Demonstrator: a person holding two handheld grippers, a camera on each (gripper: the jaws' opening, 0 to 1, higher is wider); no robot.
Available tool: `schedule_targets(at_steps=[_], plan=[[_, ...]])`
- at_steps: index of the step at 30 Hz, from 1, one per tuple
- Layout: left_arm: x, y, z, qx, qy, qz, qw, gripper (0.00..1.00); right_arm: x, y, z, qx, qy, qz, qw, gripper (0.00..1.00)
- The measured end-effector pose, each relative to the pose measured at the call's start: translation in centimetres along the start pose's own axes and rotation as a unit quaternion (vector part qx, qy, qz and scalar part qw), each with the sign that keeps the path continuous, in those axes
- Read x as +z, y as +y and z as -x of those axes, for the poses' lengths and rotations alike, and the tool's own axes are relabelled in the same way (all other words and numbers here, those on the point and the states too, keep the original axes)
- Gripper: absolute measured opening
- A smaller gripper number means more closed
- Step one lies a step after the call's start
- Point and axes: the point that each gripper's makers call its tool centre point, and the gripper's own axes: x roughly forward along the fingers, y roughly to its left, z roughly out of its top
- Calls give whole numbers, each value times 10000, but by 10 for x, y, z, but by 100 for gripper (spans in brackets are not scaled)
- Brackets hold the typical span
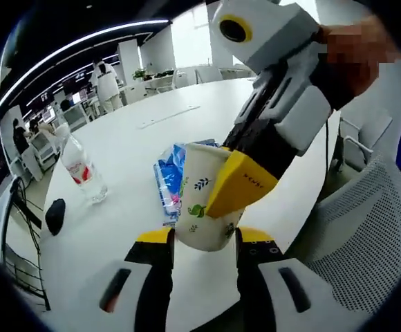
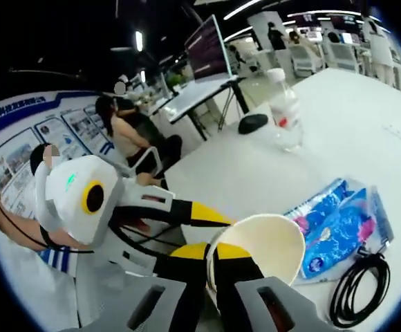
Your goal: Arrange the tabletop items into an orderly group along one side of the table until the central work area is clear of visible clutter.
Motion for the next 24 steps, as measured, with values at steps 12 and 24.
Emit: schedule_targets(at_steps=[12,24], plan=[[-19,33,13,375,-298,965,9942,35,26,-30,-24,-413,-50,127,9991,0],[-12,57,19,481,-541,1240,9896,39,42,-53,-41,-569,90,203,9981,0]])
